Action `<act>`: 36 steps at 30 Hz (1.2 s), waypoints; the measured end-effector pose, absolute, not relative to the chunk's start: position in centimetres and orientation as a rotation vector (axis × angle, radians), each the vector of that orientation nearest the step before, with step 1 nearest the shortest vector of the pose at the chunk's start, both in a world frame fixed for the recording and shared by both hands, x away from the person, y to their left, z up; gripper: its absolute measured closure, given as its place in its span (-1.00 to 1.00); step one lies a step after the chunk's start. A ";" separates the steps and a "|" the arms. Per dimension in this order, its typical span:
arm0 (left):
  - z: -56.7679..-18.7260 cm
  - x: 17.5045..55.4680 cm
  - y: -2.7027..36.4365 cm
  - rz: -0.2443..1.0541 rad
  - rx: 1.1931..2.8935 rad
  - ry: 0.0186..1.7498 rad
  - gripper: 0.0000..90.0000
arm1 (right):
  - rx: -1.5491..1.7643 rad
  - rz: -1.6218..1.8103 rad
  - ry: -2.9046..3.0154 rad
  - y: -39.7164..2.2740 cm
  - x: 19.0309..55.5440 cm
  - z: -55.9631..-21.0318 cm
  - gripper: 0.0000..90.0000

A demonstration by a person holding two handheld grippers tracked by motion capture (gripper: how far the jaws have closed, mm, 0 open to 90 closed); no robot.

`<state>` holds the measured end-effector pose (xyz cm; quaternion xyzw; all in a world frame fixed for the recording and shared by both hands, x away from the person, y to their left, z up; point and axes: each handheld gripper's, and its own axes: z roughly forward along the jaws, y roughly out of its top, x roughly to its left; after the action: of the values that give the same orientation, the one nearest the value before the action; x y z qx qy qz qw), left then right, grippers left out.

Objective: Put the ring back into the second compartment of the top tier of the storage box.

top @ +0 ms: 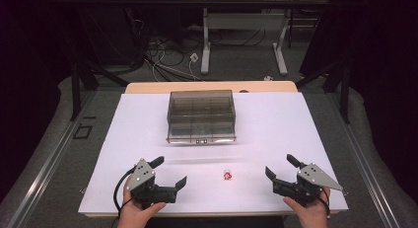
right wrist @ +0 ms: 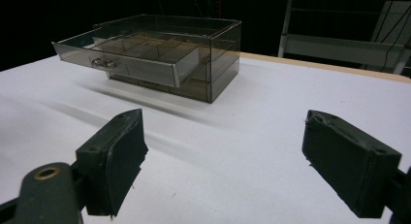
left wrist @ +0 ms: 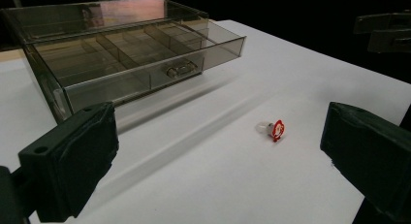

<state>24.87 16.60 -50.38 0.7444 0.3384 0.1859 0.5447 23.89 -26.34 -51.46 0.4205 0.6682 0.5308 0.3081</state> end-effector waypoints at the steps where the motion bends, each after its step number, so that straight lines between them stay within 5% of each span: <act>1: -50.4 24.9 16.5 0.436 1.769 0.805 -0.98 | 1.111 1.399 1.768 -26.4 23.9 -51.5 -0.67; 36: -49.3 25.7 13.3 0.328 1.830 0.859 -0.91 | 1.095 1.404 1.805 -26.0 24.2 -51.6 -0.67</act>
<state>25.74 13.31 -49.28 0.7632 0.3584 0.1366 0.5200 24.25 -26.00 -51.64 0.4122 0.6796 0.5283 0.2984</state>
